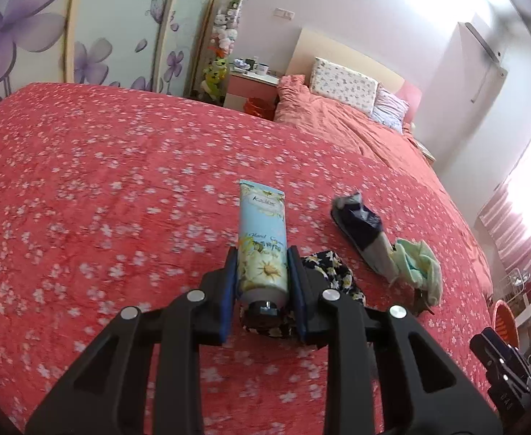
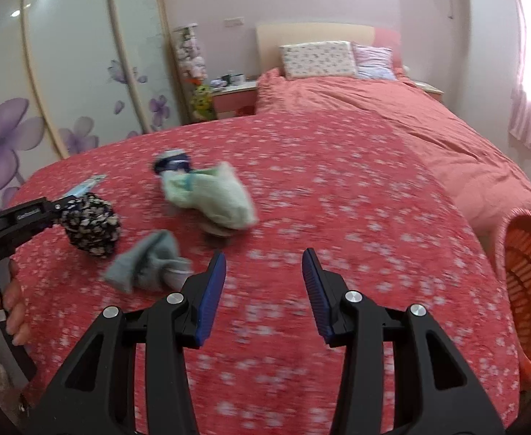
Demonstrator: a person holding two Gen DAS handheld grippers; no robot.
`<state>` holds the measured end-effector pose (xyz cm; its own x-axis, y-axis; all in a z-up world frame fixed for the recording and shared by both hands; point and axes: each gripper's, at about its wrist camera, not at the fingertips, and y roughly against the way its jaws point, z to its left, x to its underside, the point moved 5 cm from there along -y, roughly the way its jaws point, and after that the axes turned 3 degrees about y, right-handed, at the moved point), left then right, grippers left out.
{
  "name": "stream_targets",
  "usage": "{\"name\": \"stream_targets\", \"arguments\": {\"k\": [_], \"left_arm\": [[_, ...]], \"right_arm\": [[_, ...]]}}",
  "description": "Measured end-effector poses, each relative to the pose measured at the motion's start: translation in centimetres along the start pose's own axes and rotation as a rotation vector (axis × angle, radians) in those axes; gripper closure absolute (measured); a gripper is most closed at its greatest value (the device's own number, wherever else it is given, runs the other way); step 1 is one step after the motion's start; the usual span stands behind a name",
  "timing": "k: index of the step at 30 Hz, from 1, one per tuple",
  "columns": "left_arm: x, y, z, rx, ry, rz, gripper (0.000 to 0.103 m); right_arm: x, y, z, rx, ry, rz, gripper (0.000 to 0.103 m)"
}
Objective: Collect trash
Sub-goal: 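Grasp the light-blue lotion tube with the left tool, then grasp the grey sock with the right tool while the left tool holds the tube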
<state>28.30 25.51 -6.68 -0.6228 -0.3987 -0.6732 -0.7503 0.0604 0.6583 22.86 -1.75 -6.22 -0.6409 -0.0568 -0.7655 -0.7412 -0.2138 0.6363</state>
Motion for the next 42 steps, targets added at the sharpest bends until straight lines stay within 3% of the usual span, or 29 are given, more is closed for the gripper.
{"name": "stream_targets", "arguments": {"k": [10, 11, 14, 15, 17, 18, 19, 20, 21, 31, 33, 42], "left_arm": [[-1.6, 1.7, 1.4, 0.001, 0.034, -0.013, 0.076], [-1.7, 1.7, 1.4, -0.005, 0.026, -0.013, 0.079], [-1.3, 0.8, 1.7, -0.043, 0.001, 0.02, 0.101], [-1.1, 0.5, 1.9, -0.059, 0.001, 0.029, 0.102], [-0.9, -0.2, 2.5, -0.071, 0.019, 0.046, 0.101], [-0.9, -0.4, 3.0, -0.084, 0.038, 0.045, 0.096], [-0.9, -0.5, 3.3, -0.09, 0.049, 0.042, 0.088], [-1.0, -0.6, 3.6, -0.097, 0.058, 0.038, 0.073], [-1.1, -0.7, 3.7, -0.115, 0.058, 0.033, 0.068], [0.4, -3.9, 2.7, -0.124, -0.016, 0.107, 0.07], [0.4, -3.9, 2.5, -0.139, -0.035, 0.093, 0.072], [-0.1, -3.3, 4.7, -0.16, 0.033, 0.075, 0.075]], "right_arm": [[-0.5, -0.5, 3.8, -0.058, 0.055, -0.002, 0.058], [-0.5, -0.6, 4.0, -0.057, 0.056, -0.001, 0.058], [-0.4, -0.6, 3.8, -0.051, 0.054, 0.002, 0.058], [-0.3, -0.5, 3.7, -0.05, 0.051, 0.003, 0.058], [-0.2, -0.4, 3.4, -0.048, 0.046, 0.003, 0.058], [-0.1, -0.2, 3.3, -0.047, 0.045, 0.001, 0.058], [-0.1, -0.1, 3.2, -0.044, 0.046, -0.002, 0.058], [0.0, 0.0, 3.1, -0.042, 0.046, -0.003, 0.058], [0.0, 0.0, 3.0, -0.041, 0.045, -0.003, 0.058], [0.7, -0.6, 1.9, -0.035, 0.024, 0.016, 0.058], [0.8, -0.6, 1.8, -0.036, 0.02, 0.018, 0.058], [0.6, -0.3, 2.1, -0.041, 0.026, 0.012, 0.058]]}}
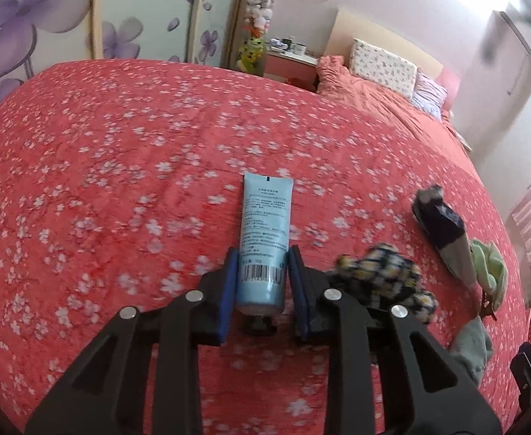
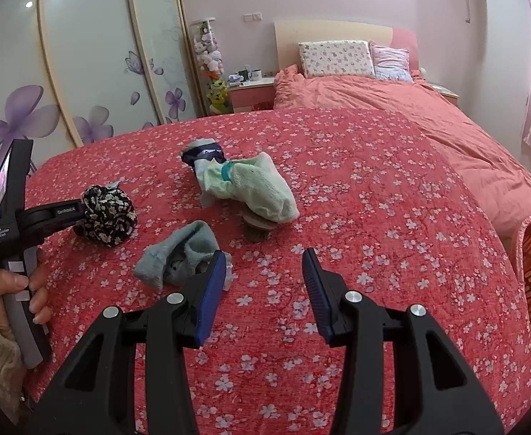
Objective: Collect trash
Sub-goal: 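Grasp the grey sock with the right tool while the left tool holds the tube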
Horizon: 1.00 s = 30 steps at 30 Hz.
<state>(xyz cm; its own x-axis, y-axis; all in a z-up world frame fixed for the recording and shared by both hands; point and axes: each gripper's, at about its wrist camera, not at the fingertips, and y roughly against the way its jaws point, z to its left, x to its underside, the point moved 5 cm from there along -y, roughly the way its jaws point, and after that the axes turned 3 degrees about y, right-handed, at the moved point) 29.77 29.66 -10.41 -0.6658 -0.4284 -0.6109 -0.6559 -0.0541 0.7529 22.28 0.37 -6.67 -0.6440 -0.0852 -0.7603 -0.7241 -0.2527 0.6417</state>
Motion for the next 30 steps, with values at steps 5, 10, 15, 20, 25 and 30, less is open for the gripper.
{"name": "stream_targets", "arguments": {"k": [5, 10, 15, 20, 25, 30], "left_arm": [[-0.2, 0.5, 2.1, -0.04, 0.012, -0.012, 0.075], [-0.2, 0.9, 2.8, -0.064, -0.001, -0.017, 0.075], [-0.2, 0.7, 2.6, -0.071, -0.003, -0.013, 0.075], [-0.2, 0.6, 2.6, -0.065, 0.001, -0.013, 0.075], [-0.3, 0.5, 2.6, -0.071, -0.005, -0.012, 0.073], [-0.4, 0.1, 1.8, -0.082, -0.026, -0.01, 0.068]], "right_arm": [[-0.3, -0.4, 0.9, -0.025, 0.002, 0.005, 0.058], [-0.6, -1.5, 2.7, -0.068, 0.018, 0.016, 0.058], [-1.0, -2.4, 4.1, -0.122, -0.008, 0.029, 0.058], [-1.2, -3.6, 5.7, -0.133, 0.007, 0.048, 0.037], [-0.5, -5.7, 6.4, -0.088, 0.043, 0.119, 0.048], [-0.5, -5.3, 5.7, -0.099, 0.038, 0.118, 0.087]]}}
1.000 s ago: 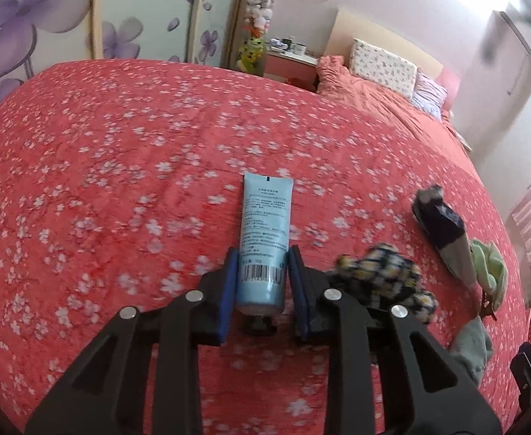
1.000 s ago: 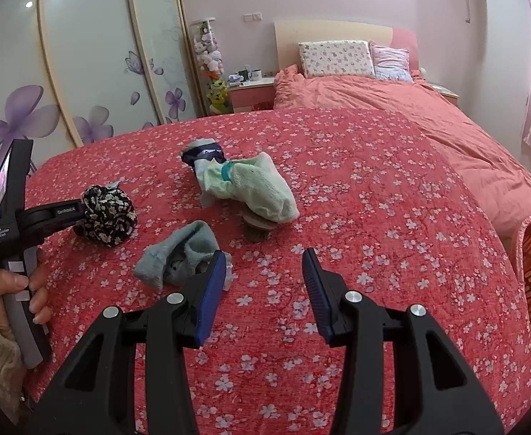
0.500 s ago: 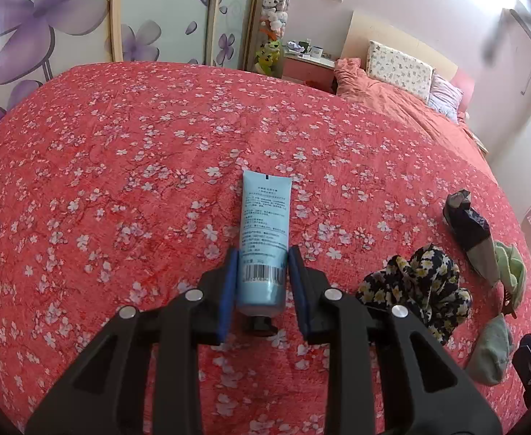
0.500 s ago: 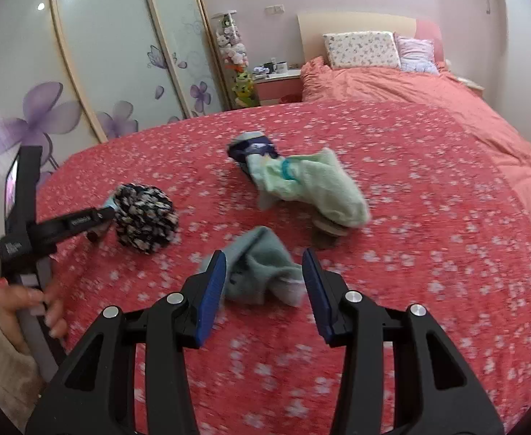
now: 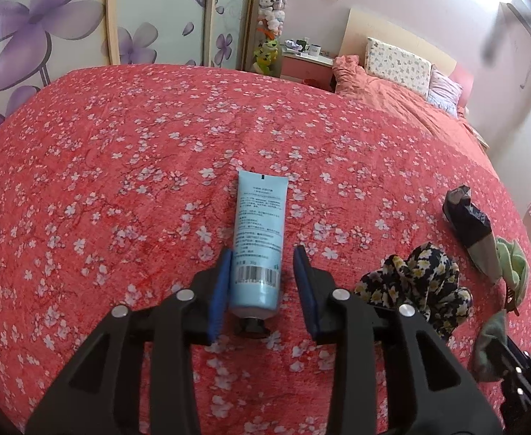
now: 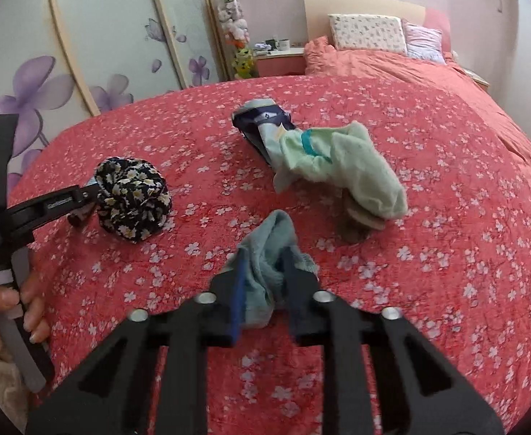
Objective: Collect trash
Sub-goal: 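Grasp the grey sock with the right tool while the left tool holds the tube, then carry tube and grey sock to the orange basket and open both tools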
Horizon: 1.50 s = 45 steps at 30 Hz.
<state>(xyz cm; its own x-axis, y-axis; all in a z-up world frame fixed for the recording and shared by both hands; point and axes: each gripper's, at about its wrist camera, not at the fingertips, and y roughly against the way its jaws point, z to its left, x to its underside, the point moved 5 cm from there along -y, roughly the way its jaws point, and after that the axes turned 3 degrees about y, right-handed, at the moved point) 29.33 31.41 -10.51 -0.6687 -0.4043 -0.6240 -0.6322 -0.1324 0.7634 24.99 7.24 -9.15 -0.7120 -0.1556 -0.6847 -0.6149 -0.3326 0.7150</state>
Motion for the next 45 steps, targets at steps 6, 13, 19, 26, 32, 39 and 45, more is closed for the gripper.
{"name": "stream_targets", "arguments": {"k": [6, 13, 19, 26, 32, 39, 45], "left_arm": [[0.0, -0.1, -0.2, 0.017, 0.006, -0.001, 0.075], [1.0, 1.2, -0.3, 0.029, -0.004, -0.017, 0.076], [0.7, 3.9, -1.1, 0.049, -0.015, -0.05, 0.076], [0.0, 8.2, -4.2, 0.105, -0.053, -0.095, 0.076], [0.7, 11.6, -8.4, 0.19, -0.114, -0.116, 0.076], [2.8, 14.4, -14.3, 0.313, -0.192, -0.111, 0.076], [5.0, 15.6, -19.1, 0.397, -0.264, -0.096, 0.076]], "right_arm": [[0.5, 2.5, -1.3, -0.017, -0.038, -0.058, 0.088], [0.1, 5.2, -2.7, 0.009, -0.048, -0.12, 0.088], [-0.3, 7.3, -4.3, 0.032, -0.066, -0.169, 0.088], [-0.3, 10.1, -5.9, 0.062, -0.088, -0.232, 0.088], [0.0, 12.8, -7.7, 0.107, -0.105, -0.296, 0.088], [0.5, 15.3, -10.2, 0.18, -0.142, -0.358, 0.088], [1.4, 17.3, -13.5, 0.256, -0.202, -0.396, 0.088]]}}
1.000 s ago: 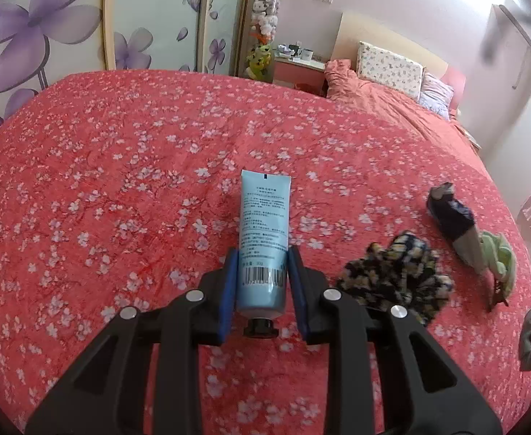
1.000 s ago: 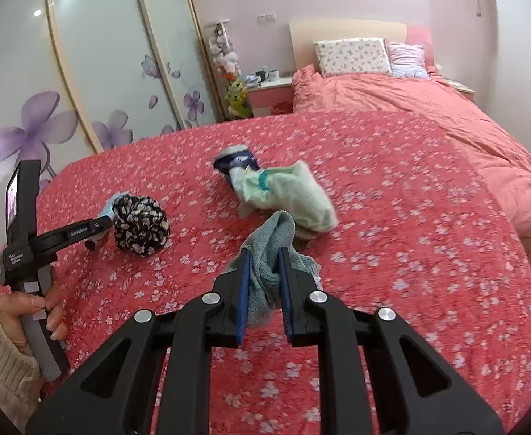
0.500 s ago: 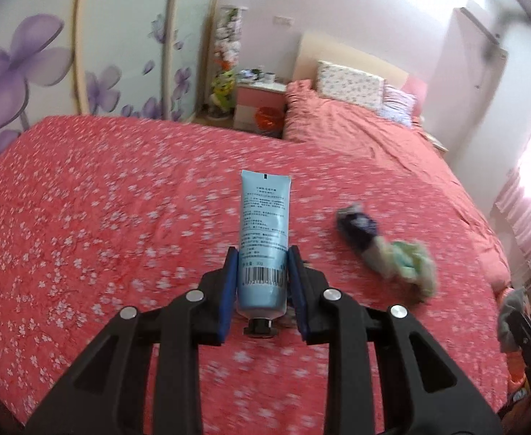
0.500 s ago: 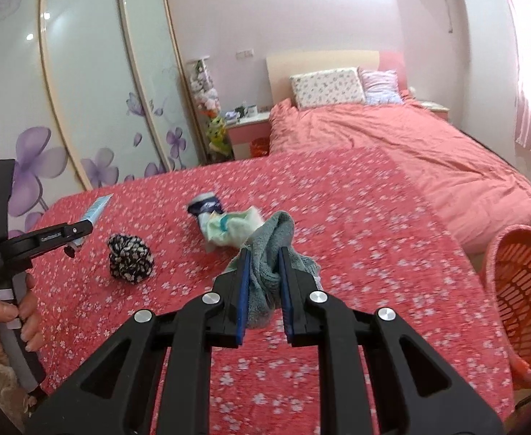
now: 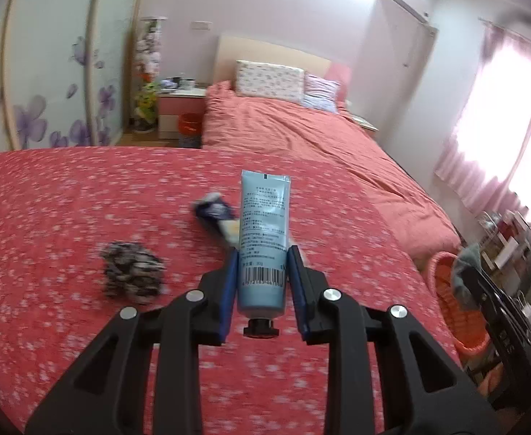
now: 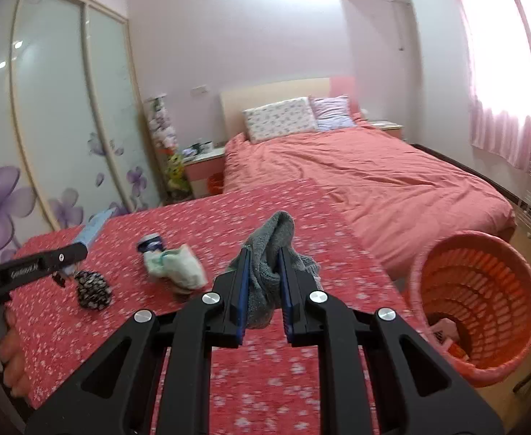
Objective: Collect trash
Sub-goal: 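Carry tube and grey sock to the orange basket and open both tools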
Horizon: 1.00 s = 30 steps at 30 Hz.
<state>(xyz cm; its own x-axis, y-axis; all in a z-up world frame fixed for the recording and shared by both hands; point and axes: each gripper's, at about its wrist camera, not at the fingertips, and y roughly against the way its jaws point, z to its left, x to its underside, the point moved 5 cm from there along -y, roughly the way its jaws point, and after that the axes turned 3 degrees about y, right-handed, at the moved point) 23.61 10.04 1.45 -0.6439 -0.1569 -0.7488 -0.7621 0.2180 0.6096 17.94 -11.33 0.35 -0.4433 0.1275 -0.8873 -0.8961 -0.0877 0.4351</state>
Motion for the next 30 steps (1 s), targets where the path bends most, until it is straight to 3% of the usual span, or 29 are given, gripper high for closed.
{"name": "stream_targets", "arguments": {"k": [17, 30], "left_arm": [[4.1, -3.1, -14.5, 0.245, -0.129, 0.09, 0.076], [7.9, -6.9, -25.3, 0.391, -0.216, 0.19, 0.076]], "right_arm": [[0.1, 3.3, -10.3, 0.204, -0.126, -0.063, 0.088], [1.6, 4.3, -18.0, 0.286, -0.225, -0.076, 0.087]]}}
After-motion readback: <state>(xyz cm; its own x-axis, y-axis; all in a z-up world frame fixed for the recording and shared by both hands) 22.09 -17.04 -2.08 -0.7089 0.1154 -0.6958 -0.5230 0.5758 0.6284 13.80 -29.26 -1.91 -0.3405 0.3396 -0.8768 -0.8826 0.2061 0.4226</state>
